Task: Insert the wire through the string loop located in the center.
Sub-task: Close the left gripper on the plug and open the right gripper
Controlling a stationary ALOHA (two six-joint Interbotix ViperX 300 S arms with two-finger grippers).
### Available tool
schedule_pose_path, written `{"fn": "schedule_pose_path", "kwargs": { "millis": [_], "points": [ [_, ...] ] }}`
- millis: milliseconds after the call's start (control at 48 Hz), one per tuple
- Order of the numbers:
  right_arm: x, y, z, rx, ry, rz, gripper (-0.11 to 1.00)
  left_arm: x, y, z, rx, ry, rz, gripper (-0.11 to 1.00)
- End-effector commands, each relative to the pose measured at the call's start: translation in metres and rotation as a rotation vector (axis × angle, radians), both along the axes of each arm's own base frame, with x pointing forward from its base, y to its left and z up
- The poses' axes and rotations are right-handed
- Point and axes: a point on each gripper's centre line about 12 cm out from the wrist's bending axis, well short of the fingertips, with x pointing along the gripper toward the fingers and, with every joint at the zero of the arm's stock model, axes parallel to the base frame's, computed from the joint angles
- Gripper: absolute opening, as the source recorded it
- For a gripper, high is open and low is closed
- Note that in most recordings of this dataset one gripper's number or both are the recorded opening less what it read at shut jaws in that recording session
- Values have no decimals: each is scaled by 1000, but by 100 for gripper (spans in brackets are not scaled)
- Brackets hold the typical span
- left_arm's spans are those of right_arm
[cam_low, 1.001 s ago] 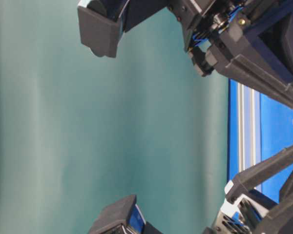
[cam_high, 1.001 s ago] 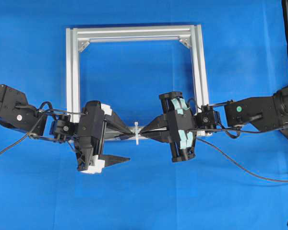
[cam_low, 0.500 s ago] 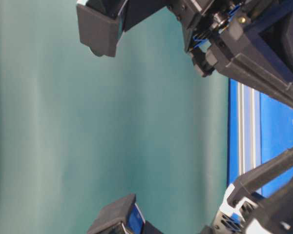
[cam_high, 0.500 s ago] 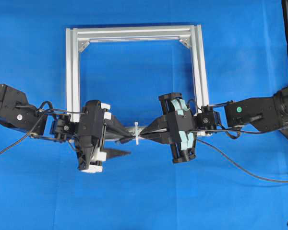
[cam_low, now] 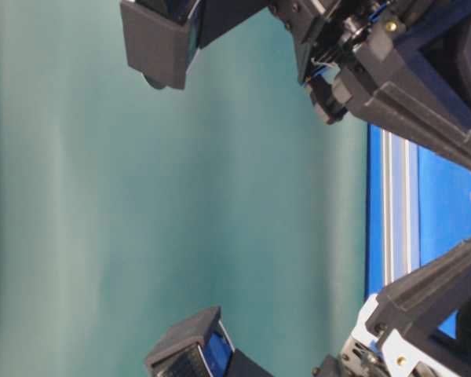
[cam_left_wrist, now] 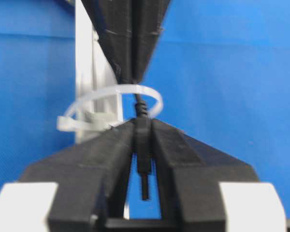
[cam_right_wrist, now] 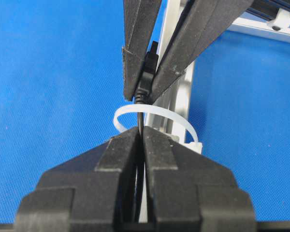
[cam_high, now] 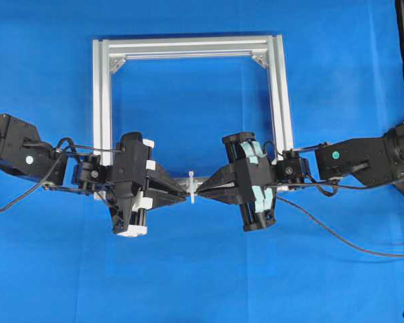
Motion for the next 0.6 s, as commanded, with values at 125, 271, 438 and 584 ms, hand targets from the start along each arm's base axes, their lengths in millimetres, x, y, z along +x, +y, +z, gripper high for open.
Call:
{"fn": "schedule_pose_path", "kwargs": {
  "millis": [125, 271, 438, 584],
  "points": [
    [3, -3, 8, 7, -27, -11, -2, 4, -3, 13, -5, -40, -8, 9],
    [4, -3, 8, 11, -26, -14, 14, 4, -3, 13, -4, -40, -9, 9],
    [3, -2, 8, 12, -29, -13, 62, 3, -3, 12, -4, -38, -9, 9],
    [3, -3, 8, 12, -28, -14, 93, 3, -3, 12, -2, -38, -10, 9]
  ]
}}
